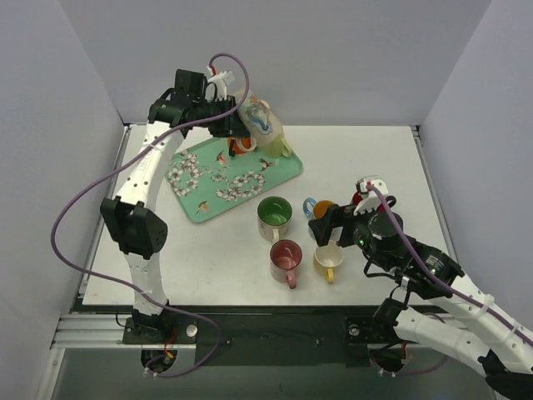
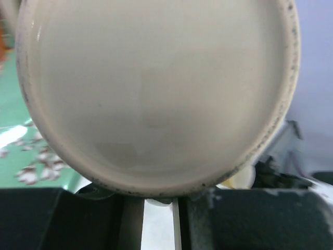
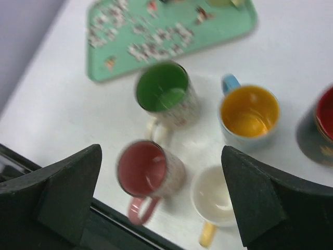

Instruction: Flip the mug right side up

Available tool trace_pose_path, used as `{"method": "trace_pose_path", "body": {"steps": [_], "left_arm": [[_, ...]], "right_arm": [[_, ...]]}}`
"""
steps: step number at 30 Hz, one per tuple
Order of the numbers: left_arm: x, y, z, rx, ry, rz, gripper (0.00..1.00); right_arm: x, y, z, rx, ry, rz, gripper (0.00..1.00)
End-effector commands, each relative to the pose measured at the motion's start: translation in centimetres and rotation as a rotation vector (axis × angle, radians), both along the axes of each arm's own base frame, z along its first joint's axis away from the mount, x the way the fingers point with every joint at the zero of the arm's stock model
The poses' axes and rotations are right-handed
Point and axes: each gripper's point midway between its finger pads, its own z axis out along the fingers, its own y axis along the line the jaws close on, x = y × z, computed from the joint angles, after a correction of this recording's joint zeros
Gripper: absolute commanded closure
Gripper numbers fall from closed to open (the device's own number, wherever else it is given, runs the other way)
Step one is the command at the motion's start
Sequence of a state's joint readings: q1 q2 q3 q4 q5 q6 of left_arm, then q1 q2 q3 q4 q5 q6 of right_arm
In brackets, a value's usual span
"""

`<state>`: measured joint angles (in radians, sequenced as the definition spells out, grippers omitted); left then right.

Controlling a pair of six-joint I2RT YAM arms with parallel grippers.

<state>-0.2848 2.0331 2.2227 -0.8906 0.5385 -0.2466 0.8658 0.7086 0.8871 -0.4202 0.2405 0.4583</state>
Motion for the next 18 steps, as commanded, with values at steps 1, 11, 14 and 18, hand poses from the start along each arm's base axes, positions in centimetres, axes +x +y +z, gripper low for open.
{"method": "trace_pose_path", "body": {"steps": [1,11,14,18], "left_arm": [[-8.4,-3.7,13.5,-0.311,-0.128,-0.253,1.00],[-17.1,-5.5,17.5,-0.321,-0.201,-0.410,1.00],[-19.0,-6.2,17.9,-0.310,-0.225,-0.434,1.00],[-22.0,-7.6,17.5,-0.325,-0.227,-0.514,1.00]], "right_arm": [[1.9,5.9,11.0,0.330,-0.290,0.149,0.07],[4.5,7.5,20.2,0.580,-0.530,0.108,0.09],[5.3,7.4,20.7,0.597,-0.527,0.067,0.11],[5.2,7.6,21.9,0.635,-0.582,0.079,0.14]]}}
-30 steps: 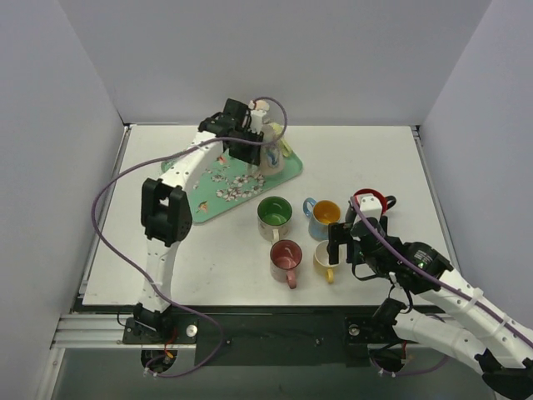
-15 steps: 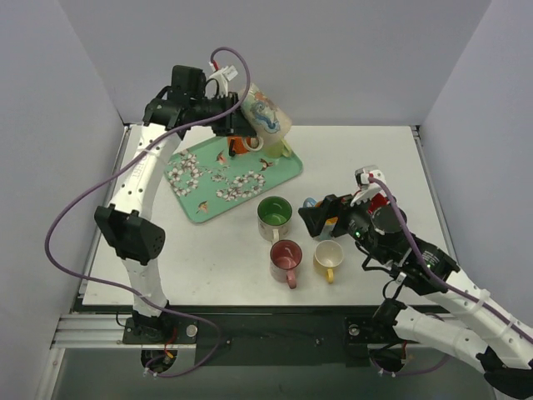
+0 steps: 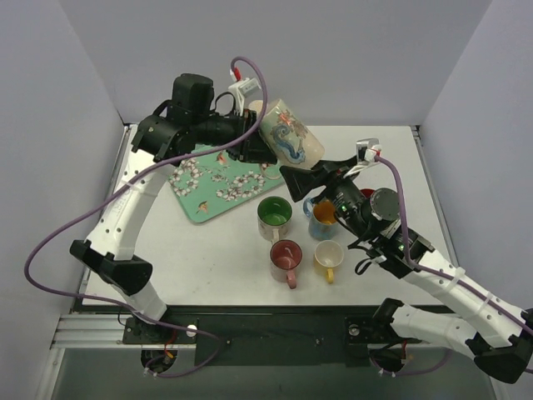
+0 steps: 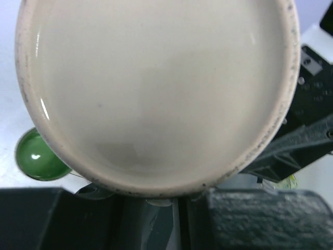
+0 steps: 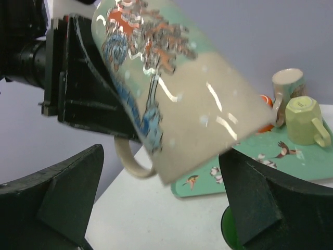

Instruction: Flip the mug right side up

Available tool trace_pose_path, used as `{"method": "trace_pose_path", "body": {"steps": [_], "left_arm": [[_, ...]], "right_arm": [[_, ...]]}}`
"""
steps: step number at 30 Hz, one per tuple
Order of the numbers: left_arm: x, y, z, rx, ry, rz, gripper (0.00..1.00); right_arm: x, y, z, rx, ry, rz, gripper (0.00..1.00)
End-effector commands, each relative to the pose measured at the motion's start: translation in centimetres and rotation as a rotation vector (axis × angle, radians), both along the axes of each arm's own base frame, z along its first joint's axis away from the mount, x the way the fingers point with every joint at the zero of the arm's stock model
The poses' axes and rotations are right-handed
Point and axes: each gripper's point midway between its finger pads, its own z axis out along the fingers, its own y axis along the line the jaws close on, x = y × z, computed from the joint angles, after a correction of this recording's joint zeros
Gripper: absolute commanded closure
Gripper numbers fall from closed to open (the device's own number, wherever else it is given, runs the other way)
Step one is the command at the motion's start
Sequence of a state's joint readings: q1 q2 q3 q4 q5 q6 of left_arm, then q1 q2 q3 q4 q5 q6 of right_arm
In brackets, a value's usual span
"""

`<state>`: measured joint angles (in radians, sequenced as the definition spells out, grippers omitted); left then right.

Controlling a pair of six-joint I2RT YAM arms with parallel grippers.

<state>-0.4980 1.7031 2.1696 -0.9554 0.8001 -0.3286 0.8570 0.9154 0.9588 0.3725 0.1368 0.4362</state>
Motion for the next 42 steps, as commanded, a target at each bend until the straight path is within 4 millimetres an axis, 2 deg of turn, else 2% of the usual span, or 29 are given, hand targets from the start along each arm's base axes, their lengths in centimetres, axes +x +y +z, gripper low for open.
{"method": "trace_pose_path", "body": {"steps": [1,3,5,7,9,10,11,12,14,17,19,21,22,23,24,30,31,32,37,39,41,42], "left_arm": [[-4.2,-1.0,3.7,-0.104,-0.128,-0.118,1.00],[-4.8,-1.2,3.7,-0.112,-0.108,-0.142,1.00],[-5.1,-1.2,3.9,-0.120,-0.114,-0.156,1.00],[-5.3,-1.4,3.7,-0.122,-0.111,-0.166,1.00],[-5.7,-1.7,3.4,-0.120,-0.112,-0.186,1.00],[-5.7,-1.8,3.0,-0.115,-0.107,-0.190,1.00],[-5.5,-2.0,2.4,-0.103,-0.101,-0.192,1.00],[-5.3,-2.2,1.7,-0.092,-0.087,-0.189,1.00],[-4.4,-2.2,0.4,-0.065,-0.083,-0.164,1.00],[-1.8,-1.9,-2.1,0.031,-0.106,-0.053,1.00],[-0.6,-1.6,-3.4,0.073,-0.117,-0.008,0.84],[0.1,-1.6,-4.3,0.099,-0.128,0.010,0.51],[0.4,-1.6,-4.6,0.104,-0.133,0.014,0.41],[0.9,-1.5,-4.8,0.119,-0.151,0.033,0.24],[1.3,-1.3,-5.1,0.131,-0.160,0.046,0.19],[5.3,0.7,-7.0,0.269,-0.271,0.185,0.14],[5.4,0.9,-7.3,0.282,-0.272,0.191,0.13],[5.6,1.1,-7.6,0.296,-0.277,0.193,0.13],[6.7,2.3,-9.0,0.357,-0.287,0.211,0.12],[7.6,3.1,-8.8,0.376,-0.315,0.237,0.11],[8.3,3.8,-8.7,0.389,-0.341,0.248,0.11],[8.8,4.1,-8.9,0.404,-0.354,0.258,0.11]], "right_arm": [[-0.3,-0.9,6.5,0.164,-0.158,-0.015,0.16],[-0.8,-1.1,7.7,0.165,-0.197,-0.004,0.17],[-1.4,-1.2,8.6,0.165,-0.238,0.014,0.23],[-2.1,-1.3,9.5,0.188,-0.279,0.034,0.39],[-2.6,-1.4,10.2,0.207,-0.303,0.051,0.60],[-2.8,-1.4,10.4,0.205,-0.309,0.055,0.77],[-3.1,-1.5,10.7,0.201,-0.322,0.060,0.85],[-3.0,-1.6,10.6,0.195,-0.320,0.056,1.00],[-2.9,-2.0,10.2,0.172,-0.309,0.034,1.00],[-2.4,-3.0,9.1,0.122,-0.270,-0.025,1.00],[-1.9,-3.7,8.3,0.069,-0.233,-0.073,1.00],[-1.2,-4.1,6.2,-0.033,-0.172,-0.112,1.00],[-0.8,-4.8,6.0,-0.057,-0.163,-0.147,1.00],[-0.6,-4.7,4.6,-0.108,-0.125,-0.155,1.00],[-0.3,-5.6,4.2,-0.126,-0.110,-0.200,1.00],[0.0,-9.0,-0.5,-0.304,0.026,-0.335,1.00],[-0.2,-9.5,-2.2,-0.378,0.071,-0.338,1.00],[-0.3,-10.4,-2.2,-0.392,0.094,-0.376,1.00],[-2.5,-15.4,-6.2,-0.594,0.309,-0.490,1.00],[-3.6,-17.3,-8.1,-0.709,0.406,-0.531,1.00],[-4.5,-18.4,-10.7,-0.801,0.492,-0.551,1.00],[-4.7,-18.7,-11.4,-0.804,0.510,-0.553,1.00]]}}
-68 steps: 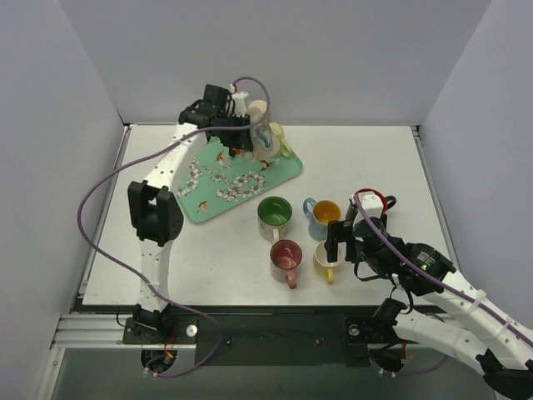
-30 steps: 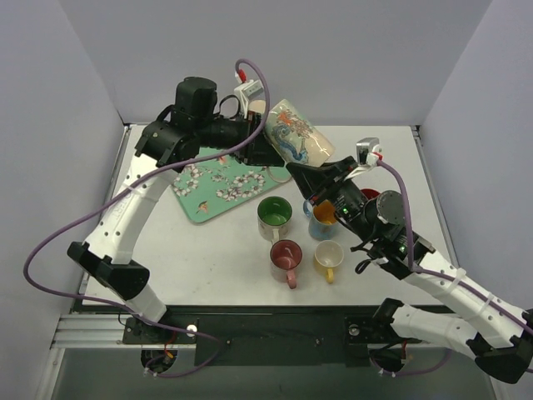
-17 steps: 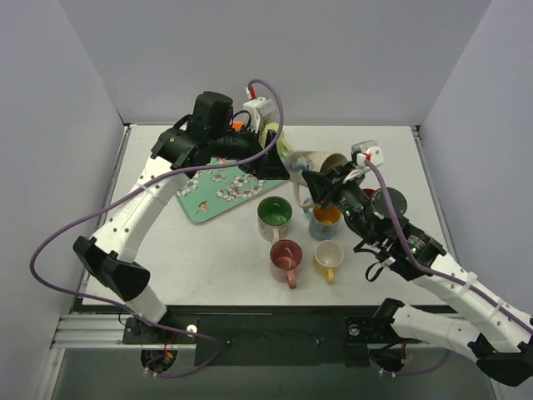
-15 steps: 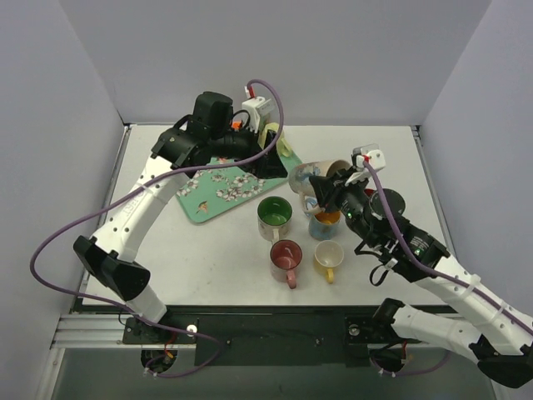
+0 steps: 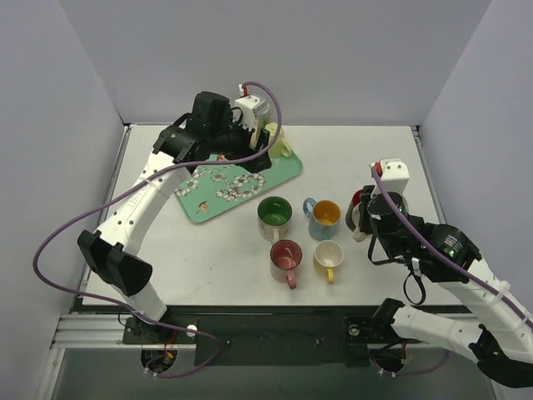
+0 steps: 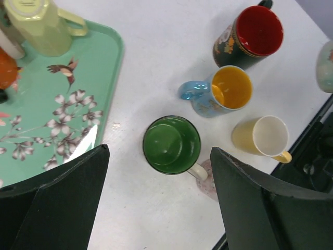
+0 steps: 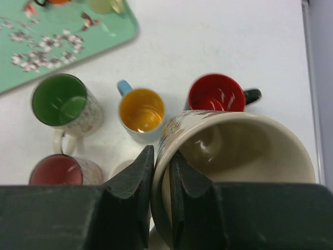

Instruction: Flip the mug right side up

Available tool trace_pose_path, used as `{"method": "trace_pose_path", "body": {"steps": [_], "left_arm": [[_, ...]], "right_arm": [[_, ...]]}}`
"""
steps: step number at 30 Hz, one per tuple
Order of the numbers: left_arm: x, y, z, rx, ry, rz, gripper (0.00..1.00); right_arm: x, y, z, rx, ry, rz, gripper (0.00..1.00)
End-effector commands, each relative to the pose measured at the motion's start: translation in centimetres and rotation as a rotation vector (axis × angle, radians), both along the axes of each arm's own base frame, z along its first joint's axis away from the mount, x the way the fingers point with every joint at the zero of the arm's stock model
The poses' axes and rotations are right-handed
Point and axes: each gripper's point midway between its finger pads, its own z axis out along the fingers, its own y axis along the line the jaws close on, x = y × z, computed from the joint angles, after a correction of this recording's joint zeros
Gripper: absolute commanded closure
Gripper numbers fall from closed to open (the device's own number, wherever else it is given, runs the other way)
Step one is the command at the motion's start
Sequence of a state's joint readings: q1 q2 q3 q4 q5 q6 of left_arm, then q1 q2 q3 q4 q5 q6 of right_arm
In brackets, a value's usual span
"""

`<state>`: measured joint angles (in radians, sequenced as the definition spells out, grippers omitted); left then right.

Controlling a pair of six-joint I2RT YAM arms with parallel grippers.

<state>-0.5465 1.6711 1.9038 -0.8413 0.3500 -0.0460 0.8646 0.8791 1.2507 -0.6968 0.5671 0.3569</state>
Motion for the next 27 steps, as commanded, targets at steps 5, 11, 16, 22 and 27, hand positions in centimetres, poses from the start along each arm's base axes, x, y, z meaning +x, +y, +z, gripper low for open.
{"method": "trace_pose_path", "body": {"steps": [5,11,16,22,27], "left_arm": [[4.4,3.4,0.0,0.078,-0.119,0.088,0.10],[6.2,4.3,-2.1,0.105,-0.084,0.112,0.10],[8.1,5.3,-4.0,0.139,-0.074,0.136,0.10],[11.6,5.5,-7.5,0.229,-0.085,0.142,0.10],[17.2,7.3,-10.6,0.317,-0.124,0.251,0.12]], "right_arm": [[-2.0,-4.6,-9.8,-0.073,0.225,-0.174,1.00],[-0.3,-4.9,-16.1,0.071,0.353,-0.225,1.00],[0.6,-4.9,-20.1,0.156,0.426,-0.248,1.00],[0.7,-5.4,-21.6,0.129,0.474,-0.278,1.00],[0.3,-6.0,-20.3,0.111,0.475,-0.296,0.58]]}}
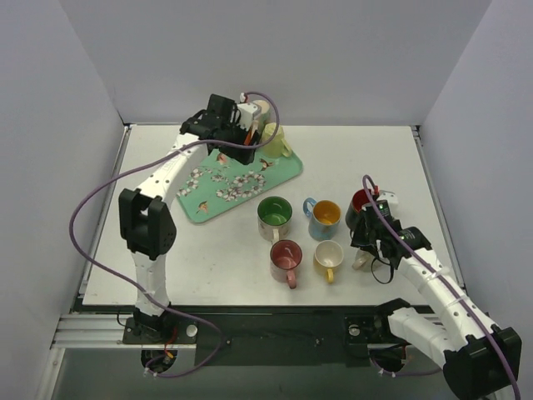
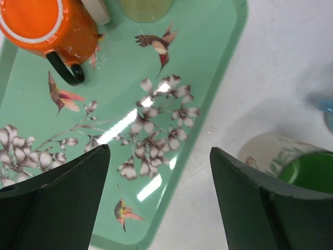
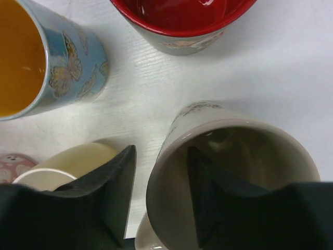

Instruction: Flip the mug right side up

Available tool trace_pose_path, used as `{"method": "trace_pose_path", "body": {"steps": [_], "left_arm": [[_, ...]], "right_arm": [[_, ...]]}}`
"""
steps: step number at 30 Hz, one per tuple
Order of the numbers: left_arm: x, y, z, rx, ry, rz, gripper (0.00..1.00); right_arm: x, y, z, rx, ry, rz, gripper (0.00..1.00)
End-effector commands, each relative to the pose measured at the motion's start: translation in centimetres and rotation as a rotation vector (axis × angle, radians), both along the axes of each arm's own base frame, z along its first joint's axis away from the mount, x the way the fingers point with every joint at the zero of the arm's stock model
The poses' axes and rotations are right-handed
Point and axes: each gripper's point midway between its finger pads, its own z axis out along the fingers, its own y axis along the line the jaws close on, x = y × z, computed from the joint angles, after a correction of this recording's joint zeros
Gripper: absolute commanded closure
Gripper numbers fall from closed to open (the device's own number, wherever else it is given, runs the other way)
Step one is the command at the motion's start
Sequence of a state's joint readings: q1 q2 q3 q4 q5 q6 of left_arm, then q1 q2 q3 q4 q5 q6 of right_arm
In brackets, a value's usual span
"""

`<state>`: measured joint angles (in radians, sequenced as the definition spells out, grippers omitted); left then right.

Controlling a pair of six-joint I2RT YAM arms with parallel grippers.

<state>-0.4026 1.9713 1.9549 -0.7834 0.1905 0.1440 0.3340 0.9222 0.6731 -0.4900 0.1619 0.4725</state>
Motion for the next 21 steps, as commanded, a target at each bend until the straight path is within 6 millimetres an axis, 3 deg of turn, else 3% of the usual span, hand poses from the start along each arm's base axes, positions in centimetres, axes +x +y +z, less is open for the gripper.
{"method": "trace_pose_path", "body": {"steps": [1,2,3,4,5,6,7,8,9,10,11,16,20,21], "left_arm": [[6.9,2.2,-0.9,0.071,-0.126,0.132,0.13],[8.2,3.0,-0.2,0.064,-0.153,0.167,0.14],[9.2,3.3,-1.5,0.066,-0.143,0.189,0.15],[10.1,4.0,-0.9,0.056,-0.162,0.209,0.17],[11.1,4.0,-2.3,0.055,-0.158,0.212,0.17],[12.0,4.3,-1.6,0.051,-0.185,0.219,0.18],[12.7,4.4,-3.4,0.076,-0.172,0.211,0.19],[13.5,4.5,-2.8,0.080,-0.198,0.217,0.19],[14.0,5.0,-4.5,0.112,-0.178,0.229,0.19],[14.7,5.0,-4.0,0.110,-0.196,0.231,0.19],[14.9,4.9,-5.5,0.119,-0.174,0.219,0.19],[15.6,4.6,-8.5,0.125,-0.146,0.210,0.20],[15.9,4.1,-10.4,0.102,-0.122,0.211,0.28],[16.2,4.3,-10.7,0.107,-0.125,0.224,0.34]], "right_arm": [[0.3,0.0,1.7,0.011,-0.028,-0.009,0.47],[0.1,-0.3,2.3,-0.001,-0.036,-0.015,0.39],[0.0,-0.4,3.0,0.004,-0.056,-0.016,0.37],[-0.2,-0.6,3.4,-0.004,-0.058,-0.020,0.30],[-0.4,-0.7,3.9,0.001,-0.074,-0.019,0.24],[-0.6,-0.7,4.3,0.002,-0.079,-0.016,0.22],[-0.8,-0.7,4.8,0.009,-0.097,-0.012,0.07],[-0.9,-0.7,5.2,0.013,-0.101,-0.011,0.06],[-1.0,-0.7,5.6,0.017,-0.117,-0.012,0.05],[-1.1,-0.7,5.9,0.019,-0.119,-0.009,0.05],[-1.1,-0.7,6.1,0.022,-0.126,-0.008,0.05],[-1.2,-1.2,7.3,0.014,-0.158,-0.022,0.04],[-1.0,-1.1,8.0,0.016,-0.178,-0.015,0.04],[-1.0,-1.0,8.2,0.020,-0.183,-0.014,0.04]]}}
